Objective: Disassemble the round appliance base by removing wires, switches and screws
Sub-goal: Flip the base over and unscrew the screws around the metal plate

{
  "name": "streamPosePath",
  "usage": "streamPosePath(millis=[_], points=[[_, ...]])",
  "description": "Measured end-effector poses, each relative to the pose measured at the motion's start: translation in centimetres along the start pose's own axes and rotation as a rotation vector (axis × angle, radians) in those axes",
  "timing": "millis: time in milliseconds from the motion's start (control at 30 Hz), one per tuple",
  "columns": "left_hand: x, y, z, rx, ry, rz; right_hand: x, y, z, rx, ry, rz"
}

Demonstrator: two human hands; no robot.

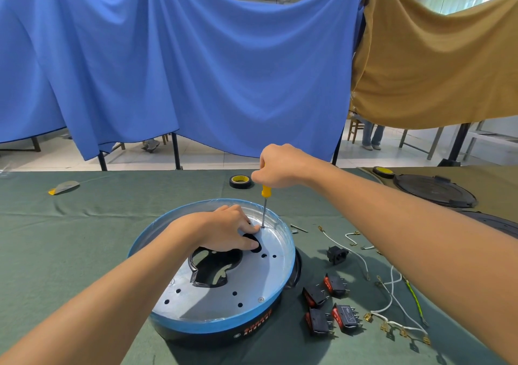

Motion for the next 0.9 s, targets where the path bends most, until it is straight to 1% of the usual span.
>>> streamPosePath(millis=[100,267,433,633,767,900], points=[[0.02,-0.04,0.00,0.001,-0.002,-0.002,-0.05,0.05,0.10,-0.035,-0.005,-0.025],[0.12,-0.06,0.02,0.001,0.007,-0.008,0.13,0.01,0.19,0.020,0.007,-0.008],[0.15,-0.08,0.01,-0.010,0.000,-0.016,-0.02,0.07,0.11,-0.035,-0.017,-0.036],[0.34,-0.15,0.16,-0.004,0.002,-0.016,0.14,-0.02,0.01,0.008,-0.002,0.002],[0.34,-0.18,0.16,-0.009,-0.002,-0.015,-0.03,0.12,-0.04,-0.049,-0.023,-0.032],[0.32,-0.21,0.22,-0.005,0.001,-0.007,0.06,0.09,-0.01,-0.013,-0.016,-0.020]])
Point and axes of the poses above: each hand's wrist, its own z-axis towards the middle knuckle, its own y-axis out of the back of the hand, x = y × z, the point moved 7 cm from there along z, towards the middle knuckle, and after that the axes turned 15 degrees about x, right-handed, at the moved point
